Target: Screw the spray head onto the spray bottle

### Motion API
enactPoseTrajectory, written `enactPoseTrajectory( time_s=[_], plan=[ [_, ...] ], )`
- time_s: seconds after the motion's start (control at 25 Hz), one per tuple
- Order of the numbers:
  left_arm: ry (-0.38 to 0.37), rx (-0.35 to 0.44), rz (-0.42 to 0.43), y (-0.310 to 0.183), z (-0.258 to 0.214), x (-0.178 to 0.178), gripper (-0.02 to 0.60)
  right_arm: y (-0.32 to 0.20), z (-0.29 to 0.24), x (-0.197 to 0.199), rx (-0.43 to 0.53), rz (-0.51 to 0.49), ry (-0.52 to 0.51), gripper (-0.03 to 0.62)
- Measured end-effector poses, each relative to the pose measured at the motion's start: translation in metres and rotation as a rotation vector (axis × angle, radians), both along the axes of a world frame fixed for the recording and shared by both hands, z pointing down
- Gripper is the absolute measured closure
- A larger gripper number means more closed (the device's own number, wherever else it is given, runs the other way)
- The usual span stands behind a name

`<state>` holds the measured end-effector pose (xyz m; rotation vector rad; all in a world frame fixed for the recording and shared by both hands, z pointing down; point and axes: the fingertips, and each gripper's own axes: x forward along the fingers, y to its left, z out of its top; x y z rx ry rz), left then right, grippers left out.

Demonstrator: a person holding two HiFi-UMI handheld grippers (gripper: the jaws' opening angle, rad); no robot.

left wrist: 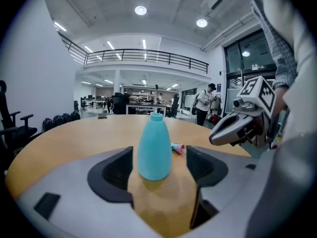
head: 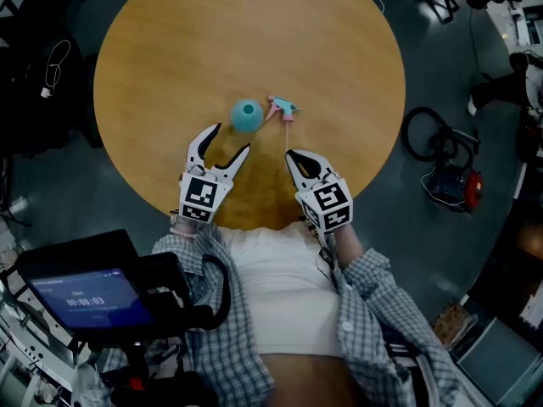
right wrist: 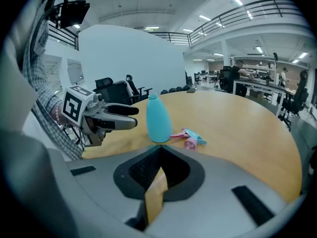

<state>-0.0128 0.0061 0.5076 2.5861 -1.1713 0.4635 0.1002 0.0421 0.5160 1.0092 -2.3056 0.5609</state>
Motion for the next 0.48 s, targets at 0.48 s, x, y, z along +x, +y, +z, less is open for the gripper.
enactPoseTrajectory(
  time_s=[0.48],
  plan=[
    [-0.048,0.019,0.060,-0.025,0.002,0.020,0.175,0.010,-0.006,0.005,-0.018,0.025,0.010,0.602]
  ],
)
